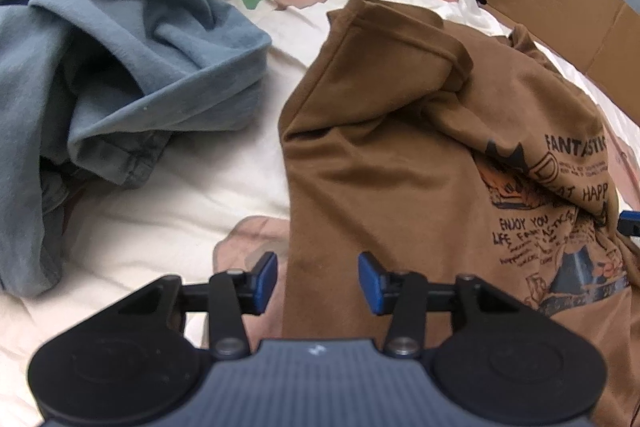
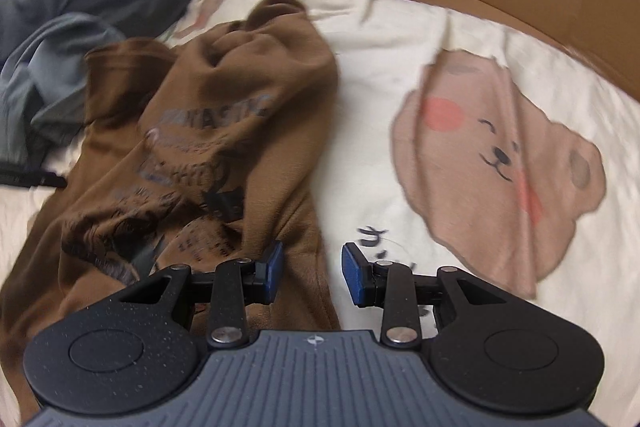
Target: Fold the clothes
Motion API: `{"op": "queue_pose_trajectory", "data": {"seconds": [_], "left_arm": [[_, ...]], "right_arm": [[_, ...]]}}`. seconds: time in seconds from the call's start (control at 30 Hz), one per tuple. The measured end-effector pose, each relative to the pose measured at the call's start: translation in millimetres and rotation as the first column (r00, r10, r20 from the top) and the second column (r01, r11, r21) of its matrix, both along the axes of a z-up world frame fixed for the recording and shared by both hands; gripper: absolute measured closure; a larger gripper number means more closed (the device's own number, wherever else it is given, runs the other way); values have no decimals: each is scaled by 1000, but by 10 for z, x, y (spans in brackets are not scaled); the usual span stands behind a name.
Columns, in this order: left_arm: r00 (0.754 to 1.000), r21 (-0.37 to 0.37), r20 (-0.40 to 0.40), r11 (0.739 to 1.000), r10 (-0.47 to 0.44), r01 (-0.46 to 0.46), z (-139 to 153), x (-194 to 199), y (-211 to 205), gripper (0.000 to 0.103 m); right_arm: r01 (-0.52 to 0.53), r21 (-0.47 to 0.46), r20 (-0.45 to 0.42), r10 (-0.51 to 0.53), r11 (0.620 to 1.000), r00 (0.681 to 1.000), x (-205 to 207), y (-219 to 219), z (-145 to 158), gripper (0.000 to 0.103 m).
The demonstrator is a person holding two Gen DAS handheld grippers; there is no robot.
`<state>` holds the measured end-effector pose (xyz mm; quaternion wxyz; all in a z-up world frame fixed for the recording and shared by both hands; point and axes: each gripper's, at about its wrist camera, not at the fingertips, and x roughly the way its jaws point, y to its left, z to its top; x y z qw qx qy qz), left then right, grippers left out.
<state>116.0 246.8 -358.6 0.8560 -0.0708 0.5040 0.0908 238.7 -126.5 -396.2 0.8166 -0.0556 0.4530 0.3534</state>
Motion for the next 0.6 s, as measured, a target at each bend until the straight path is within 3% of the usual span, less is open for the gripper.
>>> {"op": "queue_pose_trajectory", "data": {"seconds": [0.17,0.3,0.47,0.6], "left_arm": [[1000,0,-9,1000,-2,2,-42,37,16,54],[1000,-6,4,1000,0,0,5,43,42,54],[999,-5,42,1000,-5,5,100,83,65,54],[998,-5,56,1000,3,-3,101,159,83,54]], "right_arm": [[-40,-39,-17,40,998,999,-26,159,-63,65],[-8,0,-59,8,1000,998,6,70,-14,65],[98,109,-98,-88,989,991,103,-215,133,65],[168,131,-99,-156,977,983,194,-324,160,65]]}}
